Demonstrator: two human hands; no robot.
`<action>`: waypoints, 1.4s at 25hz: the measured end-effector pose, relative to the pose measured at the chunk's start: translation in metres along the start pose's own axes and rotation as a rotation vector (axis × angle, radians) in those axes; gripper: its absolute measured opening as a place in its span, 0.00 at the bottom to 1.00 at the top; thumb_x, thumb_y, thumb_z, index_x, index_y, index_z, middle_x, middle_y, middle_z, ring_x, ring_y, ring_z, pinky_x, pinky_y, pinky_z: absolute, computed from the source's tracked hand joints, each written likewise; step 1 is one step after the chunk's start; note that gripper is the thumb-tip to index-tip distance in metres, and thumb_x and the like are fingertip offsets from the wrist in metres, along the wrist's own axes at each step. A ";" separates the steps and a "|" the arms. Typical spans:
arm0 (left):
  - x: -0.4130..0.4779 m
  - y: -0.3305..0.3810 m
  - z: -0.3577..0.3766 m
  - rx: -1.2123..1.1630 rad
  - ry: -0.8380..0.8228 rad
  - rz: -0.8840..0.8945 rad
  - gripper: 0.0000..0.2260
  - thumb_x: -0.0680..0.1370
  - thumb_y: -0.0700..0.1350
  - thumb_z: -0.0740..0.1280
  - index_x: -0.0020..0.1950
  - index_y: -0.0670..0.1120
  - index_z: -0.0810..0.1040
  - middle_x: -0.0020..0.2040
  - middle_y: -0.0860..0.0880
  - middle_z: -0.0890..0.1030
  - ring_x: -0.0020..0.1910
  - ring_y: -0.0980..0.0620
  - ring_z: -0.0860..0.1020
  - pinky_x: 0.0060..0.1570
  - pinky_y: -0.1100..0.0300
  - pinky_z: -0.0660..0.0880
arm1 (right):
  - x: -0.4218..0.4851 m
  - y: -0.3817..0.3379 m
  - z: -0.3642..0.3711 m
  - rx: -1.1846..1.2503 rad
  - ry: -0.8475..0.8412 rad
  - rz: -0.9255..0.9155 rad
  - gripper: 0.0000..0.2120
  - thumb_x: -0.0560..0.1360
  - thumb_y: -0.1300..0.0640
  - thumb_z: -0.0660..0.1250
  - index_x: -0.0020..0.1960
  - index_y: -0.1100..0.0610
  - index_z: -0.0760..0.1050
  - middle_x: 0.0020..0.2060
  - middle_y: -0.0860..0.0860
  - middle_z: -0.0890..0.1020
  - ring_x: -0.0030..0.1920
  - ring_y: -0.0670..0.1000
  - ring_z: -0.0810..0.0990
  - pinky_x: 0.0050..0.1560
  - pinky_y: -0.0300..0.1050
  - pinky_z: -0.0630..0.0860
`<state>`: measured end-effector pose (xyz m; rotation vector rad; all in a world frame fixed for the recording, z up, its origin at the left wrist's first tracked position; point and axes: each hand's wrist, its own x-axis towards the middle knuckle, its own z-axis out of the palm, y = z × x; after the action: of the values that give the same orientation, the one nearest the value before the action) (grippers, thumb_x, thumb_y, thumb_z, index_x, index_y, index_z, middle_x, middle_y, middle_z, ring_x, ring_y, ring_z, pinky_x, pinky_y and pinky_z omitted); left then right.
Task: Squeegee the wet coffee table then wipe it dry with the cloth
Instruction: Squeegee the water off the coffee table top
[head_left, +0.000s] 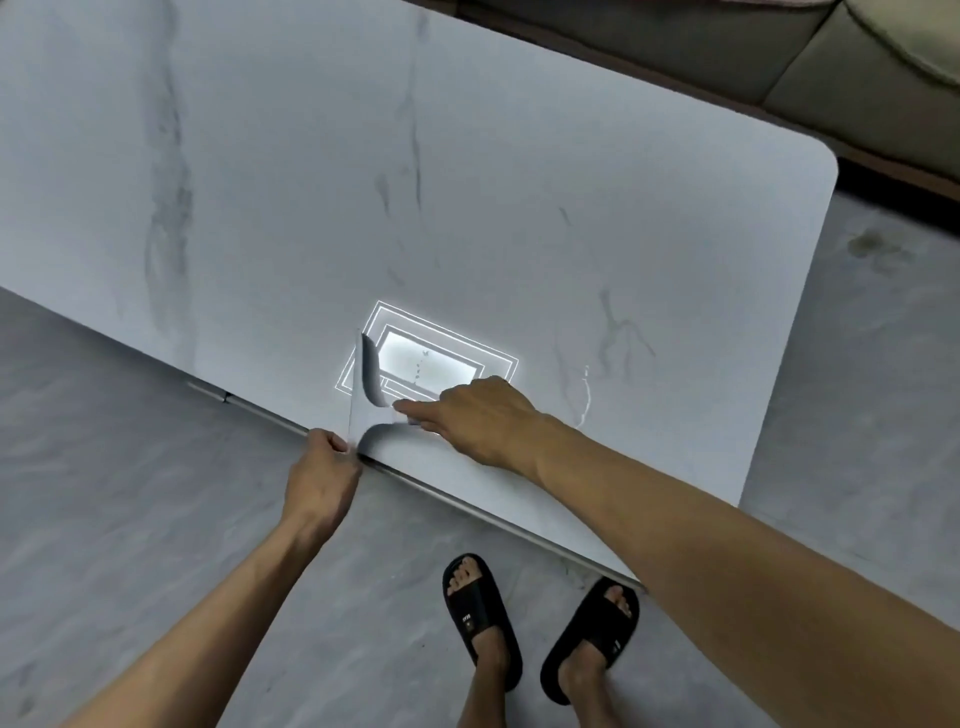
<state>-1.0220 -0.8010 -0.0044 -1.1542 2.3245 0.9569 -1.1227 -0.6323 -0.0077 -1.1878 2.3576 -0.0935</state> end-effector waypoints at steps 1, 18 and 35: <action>0.001 -0.001 -0.001 0.015 -0.024 0.008 0.06 0.75 0.38 0.60 0.51 0.39 0.71 0.42 0.41 0.77 0.37 0.44 0.73 0.32 0.56 0.66 | -0.001 0.004 0.002 0.021 -0.003 0.028 0.21 0.84 0.53 0.51 0.74 0.39 0.57 0.41 0.51 0.78 0.45 0.58 0.79 0.37 0.46 0.64; -0.050 0.063 0.103 0.260 -0.475 0.209 0.03 0.76 0.40 0.58 0.49 0.43 0.67 0.43 0.46 0.73 0.35 0.49 0.69 0.31 0.58 0.62 | -0.237 0.089 0.042 0.312 0.078 0.671 0.22 0.83 0.45 0.47 0.76 0.35 0.50 0.42 0.48 0.79 0.43 0.53 0.79 0.44 0.49 0.75; -0.121 0.162 0.032 -0.062 -0.476 0.225 0.03 0.75 0.40 0.62 0.45 0.44 0.75 0.42 0.45 0.84 0.40 0.46 0.83 0.41 0.57 0.75 | -0.298 0.060 -0.070 0.909 0.128 0.910 0.14 0.82 0.47 0.53 0.48 0.54 0.71 0.37 0.52 0.77 0.38 0.56 0.77 0.34 0.44 0.70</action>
<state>-1.0791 -0.6413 0.1100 -0.6017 2.0671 1.2342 -1.0506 -0.3761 0.1558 0.3266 2.2726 -0.8166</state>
